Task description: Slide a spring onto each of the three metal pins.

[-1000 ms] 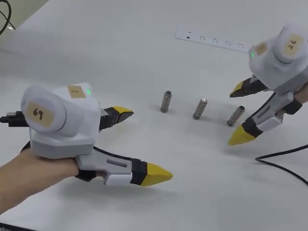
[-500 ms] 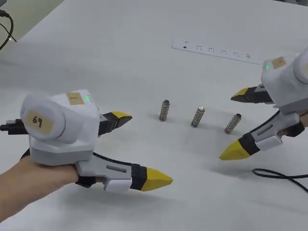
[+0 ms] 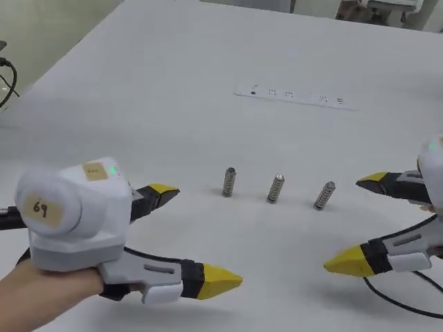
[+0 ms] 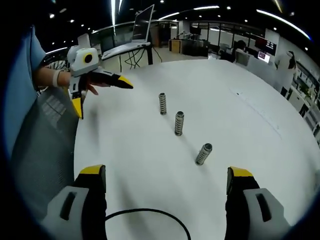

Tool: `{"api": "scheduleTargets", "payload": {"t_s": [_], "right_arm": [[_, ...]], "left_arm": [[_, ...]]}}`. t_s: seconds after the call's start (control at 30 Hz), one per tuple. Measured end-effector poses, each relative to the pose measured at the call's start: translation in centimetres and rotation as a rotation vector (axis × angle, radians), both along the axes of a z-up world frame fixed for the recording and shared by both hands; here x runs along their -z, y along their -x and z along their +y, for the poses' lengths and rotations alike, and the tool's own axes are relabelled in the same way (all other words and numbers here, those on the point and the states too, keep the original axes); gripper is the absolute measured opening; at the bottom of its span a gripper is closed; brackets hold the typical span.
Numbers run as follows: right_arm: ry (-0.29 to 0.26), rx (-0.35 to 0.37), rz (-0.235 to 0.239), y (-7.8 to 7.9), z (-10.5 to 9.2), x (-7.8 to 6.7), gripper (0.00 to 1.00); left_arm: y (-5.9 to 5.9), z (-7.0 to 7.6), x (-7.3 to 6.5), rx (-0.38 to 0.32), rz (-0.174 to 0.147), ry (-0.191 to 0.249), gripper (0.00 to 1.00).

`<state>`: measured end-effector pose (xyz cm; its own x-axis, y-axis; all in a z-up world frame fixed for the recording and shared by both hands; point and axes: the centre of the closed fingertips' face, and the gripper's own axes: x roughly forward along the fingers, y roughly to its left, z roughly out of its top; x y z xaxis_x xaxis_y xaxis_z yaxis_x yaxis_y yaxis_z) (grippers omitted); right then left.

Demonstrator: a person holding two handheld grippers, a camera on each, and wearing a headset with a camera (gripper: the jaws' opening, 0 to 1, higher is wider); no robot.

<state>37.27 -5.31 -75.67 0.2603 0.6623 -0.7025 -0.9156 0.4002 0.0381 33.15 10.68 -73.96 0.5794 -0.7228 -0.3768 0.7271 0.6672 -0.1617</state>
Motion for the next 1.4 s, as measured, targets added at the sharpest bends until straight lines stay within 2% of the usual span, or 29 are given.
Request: {"api": "scheduleTargets", "payload": {"t_s": [0.17,0.43,0.6,0.7,0.8,0.87,0.93,1.03,1.13,1.2,1.4], "right_arm": [[-0.024,0.055,-0.001,1.6,-1.3,-0.5,0.99],[-0.048,0.136,-0.012,3.4,-3.2,-1.2,0.99],[-0.085,0.183,-0.026,4.5,-3.8,-1.9,0.99],[-0.120,0.225,-0.028,4.9,-4.0,-2.0,0.99],[-0.117,0.244,-0.024,5.6,-4.0,-1.9,0.99],[-0.132,0.252,-0.025,6.1,-3.8,-2.0,0.98],[-0.150,0.263,-0.016,6.7,-3.6,-2.1,0.98],[-0.136,0.245,-0.016,7.8,-3.4,-2.1,0.98],[-0.143,0.253,0.001,8.6,-3.4,-1.9,0.98],[-0.130,0.253,0.005,8.9,-3.5,-1.7,0.97],[-0.136,0.284,0.011,8.8,-4.2,-1.7,0.97]], "left_arm": [[0.1,0.2,-0.5,-0.002,-0.003,-0.011,0.93],[1.0,0.3,-0.8,0.004,-0.009,-0.035,0.93],[1.3,0.7,-1.5,-0.009,-0.019,-0.042,0.93],[1.6,1.0,-1.6,-0.023,-0.007,-0.049,0.93],[2.0,1.3,-2.0,-0.034,-0.013,-0.027,0.93],[2.4,1.5,-1.7,-0.038,-0.003,-0.039,0.93],[2.7,1.6,-1.6,-0.032,-0.014,-0.058,0.92],[2.7,1.6,-2.0,-0.066,-0.022,-0.022,0.92],[2.8,1.4,-1.9,-0.050,-0.037,-0.048,0.92],[2.7,1.7,-1.8,-0.065,-0.028,-0.033,0.92],[2.8,1.9,-1.7,-0.080,-0.024,-0.033,0.92]]}}
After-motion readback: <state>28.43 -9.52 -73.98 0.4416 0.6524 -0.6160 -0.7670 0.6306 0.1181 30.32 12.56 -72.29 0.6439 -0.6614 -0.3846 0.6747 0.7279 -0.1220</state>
